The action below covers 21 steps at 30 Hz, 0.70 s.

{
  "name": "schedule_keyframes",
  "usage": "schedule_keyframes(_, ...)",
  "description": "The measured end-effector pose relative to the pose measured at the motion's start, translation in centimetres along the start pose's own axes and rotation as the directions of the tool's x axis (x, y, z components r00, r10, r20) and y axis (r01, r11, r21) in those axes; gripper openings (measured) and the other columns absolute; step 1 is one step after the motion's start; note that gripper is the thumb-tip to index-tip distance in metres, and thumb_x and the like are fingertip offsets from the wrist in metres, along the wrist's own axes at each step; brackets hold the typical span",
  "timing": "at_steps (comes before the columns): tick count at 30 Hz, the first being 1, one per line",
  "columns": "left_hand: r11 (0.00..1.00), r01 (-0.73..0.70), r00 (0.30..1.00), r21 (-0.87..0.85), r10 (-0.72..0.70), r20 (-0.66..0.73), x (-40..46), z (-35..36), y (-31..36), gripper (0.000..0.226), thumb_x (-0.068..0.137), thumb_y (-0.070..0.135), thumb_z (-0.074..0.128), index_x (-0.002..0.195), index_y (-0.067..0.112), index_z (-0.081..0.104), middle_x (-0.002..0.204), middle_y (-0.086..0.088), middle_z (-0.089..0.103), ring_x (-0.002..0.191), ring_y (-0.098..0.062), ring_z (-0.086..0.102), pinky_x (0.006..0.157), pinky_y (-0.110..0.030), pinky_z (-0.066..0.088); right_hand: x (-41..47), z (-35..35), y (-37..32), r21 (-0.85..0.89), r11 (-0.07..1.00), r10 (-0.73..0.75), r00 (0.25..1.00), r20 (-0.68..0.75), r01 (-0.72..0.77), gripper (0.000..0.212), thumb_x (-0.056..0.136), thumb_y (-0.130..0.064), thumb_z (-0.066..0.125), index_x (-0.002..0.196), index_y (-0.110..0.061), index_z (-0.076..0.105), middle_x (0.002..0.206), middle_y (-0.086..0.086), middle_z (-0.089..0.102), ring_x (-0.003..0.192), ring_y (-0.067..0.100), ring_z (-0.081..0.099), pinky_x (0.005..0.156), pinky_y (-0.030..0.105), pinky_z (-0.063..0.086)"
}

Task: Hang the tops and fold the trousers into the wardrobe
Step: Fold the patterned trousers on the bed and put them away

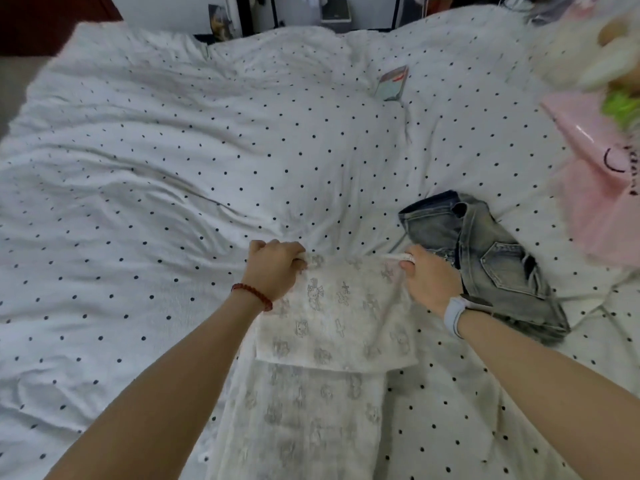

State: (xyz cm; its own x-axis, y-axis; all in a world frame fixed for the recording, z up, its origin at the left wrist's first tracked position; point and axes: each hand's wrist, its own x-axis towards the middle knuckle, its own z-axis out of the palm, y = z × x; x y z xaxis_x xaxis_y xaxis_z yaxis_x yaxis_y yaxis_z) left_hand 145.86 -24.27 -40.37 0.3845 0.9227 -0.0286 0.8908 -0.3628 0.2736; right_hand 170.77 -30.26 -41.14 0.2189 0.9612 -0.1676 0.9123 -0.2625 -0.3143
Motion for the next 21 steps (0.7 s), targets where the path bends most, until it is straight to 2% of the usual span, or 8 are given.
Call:
schedule_keyframes(2,1.0,0.017,0.998,-0.009,-0.018,-0.059,1.7,0.4,-0.1,0.019,0.094,0.014,0.047,0.087,0.018,0.064,0.081,0.005,0.065,0.087,-0.019,0.057,0.085,-0.032,0.024,0.4,0.1,-0.2,0.078,0.997,0.03,0.998,-0.05,-0.026,0.016,0.097,-0.021,0.041,0.099,-0.008,0.05,0.073,0.002,0.048,0.065,0.025,0.045,0.05,0.031,0.025)
schedule_keyframes(6,0.996,0.038,0.998,0.084,-0.042,0.056,2.3,1.7,-1.6,0.027,0.098,0.013,0.041,0.111,0.022,0.063,0.094,-0.002,0.067,0.098,-0.021,0.056,0.097,-0.035,0.023,-1.3,1.5,0.0,0.182,0.981,-0.076,0.994,0.081,0.061,0.013,0.092,-0.017,0.049,0.096,-0.005,0.055,0.082,0.01,0.06,0.073,0.03,0.054,0.061,0.034,0.039)
schedule_keyframes(9,0.996,0.049,0.999,0.08,-0.048,-0.012,1.1,2.6,-2.9,0.025,0.096,0.014,0.047,0.112,0.018,0.066,0.095,-0.006,0.07,0.099,-0.023,0.06,0.1,-0.036,0.023,-3.1,2.5,0.6,0.203,0.971,-0.151,0.984,0.089,0.13,0.013,0.089,-0.018,0.053,0.095,-0.006,0.056,0.082,0.006,0.055,0.076,0.026,0.053,0.064,0.033,0.04)
schedule_keyframes(12,0.988,-0.118,0.976,0.099,0.134,-0.173,-1.3,2.9,-3.4,0.017,0.08,0.002,0.069,0.093,0.012,0.073,0.076,-0.007,0.072,0.078,-0.024,0.067,0.092,-0.04,0.033,-5.2,3.0,0.7,0.145,0.942,-0.308,0.951,0.025,0.301,0.016,0.086,-0.017,0.052,0.083,-0.003,0.058,0.076,0.007,0.056,0.069,0.028,0.053,0.06,0.034,0.043)
schedule_keyframes(15,0.941,-0.278,0.914,0.194,0.321,-0.249,-4.7,2.6,-4.1,0.031,0.062,-0.008,0.079,0.084,0.013,0.073,0.068,0.001,0.071,0.063,-0.019,0.066,0.083,-0.036,0.033,-7.7,3.3,1.2,0.082,0.888,-0.451,0.892,-0.038,0.452,0.024,0.079,-0.024,0.043,0.068,-0.006,0.056,0.063,0.006,0.053,0.054,0.025,0.051,0.05,0.035,0.046)
schedule_keyframes(17,0.904,-0.359,0.864,0.23,0.416,-0.285,-7.4,2.7,-4.4,0.032,0.065,-0.012,0.072,0.086,0.013,0.072,0.073,0.002,0.072,0.063,-0.018,0.066,0.081,-0.035,0.034,-9.4,3.7,1.6,0.049,0.862,-0.505,0.863,0.025,0.504,0.021,0.077,-0.023,0.044,0.068,-0.008,0.056,0.065,0.004,0.055,0.057,0.023,0.053,0.059,0.034,0.045)
schedule_keyframes(19,0.87,-0.433,0.826,0.237,0.488,-0.283,-10.3,3.2,-4.8,0.026,0.081,-0.007,0.055,0.088,0.012,0.071,0.08,0.001,0.073,0.064,-0.017,0.066,0.081,-0.034,0.036,-10.9,4.3,2.2,0.032,0.834,-0.551,0.828,0.102,0.551,0.018,0.075,-0.022,0.047,0.07,-0.01,0.058,0.071,0.003,0.059,0.063,0.022,0.056,0.07,0.03,0.041)
schedule_keyframes(21,0.847,-0.488,0.811,0.208,0.529,-0.249,-12.9,4.0,-4.9,0.034,0.096,0.0,0.036,0.092,0.013,0.068,0.085,0.0,0.073,0.065,-0.017,0.066,0.081,-0.034,0.038,-12.3,5.4,2.9,0.003,0.805,-0.584,0.792,0.179,0.593,0.016,0.074,-0.021,0.047,0.071,-0.012,0.06,0.075,0.002,0.061,0.068,0.021,0.058,0.075,0.027,0.038)
